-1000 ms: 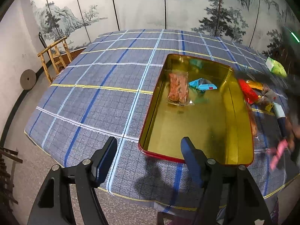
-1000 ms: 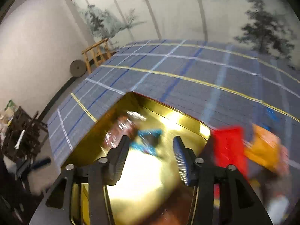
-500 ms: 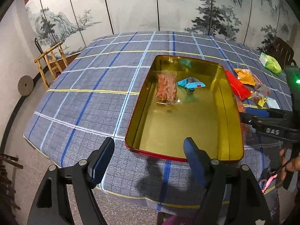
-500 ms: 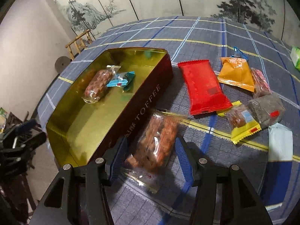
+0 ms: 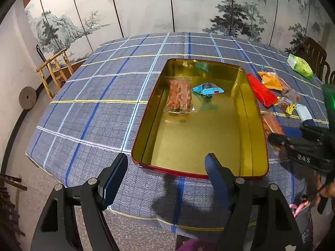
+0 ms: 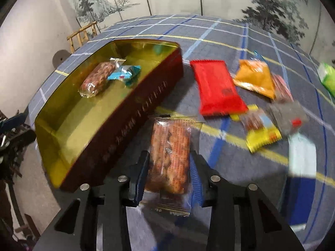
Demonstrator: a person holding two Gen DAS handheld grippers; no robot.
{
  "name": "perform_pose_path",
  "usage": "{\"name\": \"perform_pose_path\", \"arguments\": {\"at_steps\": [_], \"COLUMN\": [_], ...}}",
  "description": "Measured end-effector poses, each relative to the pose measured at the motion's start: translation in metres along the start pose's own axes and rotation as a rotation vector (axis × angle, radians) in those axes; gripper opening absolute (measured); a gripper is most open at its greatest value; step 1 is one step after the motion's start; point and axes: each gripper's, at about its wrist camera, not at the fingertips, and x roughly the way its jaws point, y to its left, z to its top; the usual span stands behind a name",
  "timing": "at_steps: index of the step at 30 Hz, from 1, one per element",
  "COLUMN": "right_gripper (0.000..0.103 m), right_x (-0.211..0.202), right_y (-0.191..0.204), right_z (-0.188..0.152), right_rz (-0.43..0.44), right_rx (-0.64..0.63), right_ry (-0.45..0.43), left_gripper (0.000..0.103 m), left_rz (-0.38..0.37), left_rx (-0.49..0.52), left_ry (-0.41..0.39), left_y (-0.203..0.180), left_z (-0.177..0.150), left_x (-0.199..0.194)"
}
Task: Organize snacks
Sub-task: 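Grasp the clear cracker bag with the right gripper and lift it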
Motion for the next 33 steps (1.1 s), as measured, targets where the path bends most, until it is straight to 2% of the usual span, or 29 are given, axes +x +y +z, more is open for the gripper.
{"name": "perform_pose_path", "arguments": {"at_steps": [3,5,6,8,9,10,11,13,16,18,20,22,24,26,29,33], "right_gripper": [0.040,0.045,0.052,0.052,0.052,0.041,0.038,0.038,0.038,0.038,0.038,0.038,0.038,0.038,0.038,0.038], "right_x": [-0.005,-0.004,-0.002,0.002,0.004,0.004,0.003,-0.004,-0.040,-0.070,-0.101,-0.119,-0.129,-0.133,-0.132,-0.122], "right_y": [-0.001,-0.002,-0.002,-0.001,0.001,0.002,0.003,0.001,-0.013,-0.035,-0.070,-0.109,-0.157,-0.193,-0.234,-0.266], "right_z": [-0.009,-0.006,-0.004,0.001,0.002,0.003,0.002,-0.007,-0.030,-0.045,-0.060,-0.072,-0.086,-0.094,-0.102,-0.102], "right_rz": [0.004,0.005,0.003,-0.005,-0.009,-0.020,-0.027,-0.015,-0.001,-0.027,-0.106,-0.206,-0.262,-0.346,-0.420,-0.471], "right_rx": [-0.005,-0.003,-0.003,-0.007,-0.018,-0.027,-0.036,-0.033,0.004,0.067,0.128,0.180,0.270,0.311,0.345,0.352], "right_ry": [0.005,0.007,0.000,-0.014,-0.009,-0.003,0.001,-0.002,-0.093,-0.147,-0.196,-0.208,-0.203,-0.194,-0.178,-0.170], "left_gripper": [0.072,0.072,0.072,0.072,0.072,0.072,0.072,0.072,0.072,0.072,0.072,0.072,0.073,0.077,0.078,0.078], "left_rz": [-0.002,-0.004,-0.004,0.004,0.008,0.005,-0.005,-0.034,-0.081,-0.151,-0.257,-0.368,-0.462,-0.499,-0.530,-0.507], "left_rx": [0.011,0.018,0.022,0.033,0.040,0.045,0.054,0.077,0.129,0.165,0.180,0.181,0.181,0.195,0.243,0.321], "left_ry": [0.012,0.013,0.011,0.003,-0.001,-0.005,-0.008,-0.018,-0.061,-0.062,-0.031,0.014,0.070,0.099,0.124,0.139], "left_y": [-0.006,-0.010,-0.012,-0.015,-0.017,-0.019,-0.022,-0.029,-0.048,-0.065,-0.083,-0.104,-0.131,-0.156,-0.203,-0.258], "left_z": [0.000,0.001,0.001,0.001,0.002,0.002,0.004,0.007,0.012,0.015,0.021,0.028,0.035,0.039,0.046,0.052], "left_x": [0.002,0.000,-0.001,-0.005,-0.006,-0.008,-0.010,-0.014,-0.027,-0.031,-0.031,-0.027,-0.018,-0.010,0.004,0.018]}}
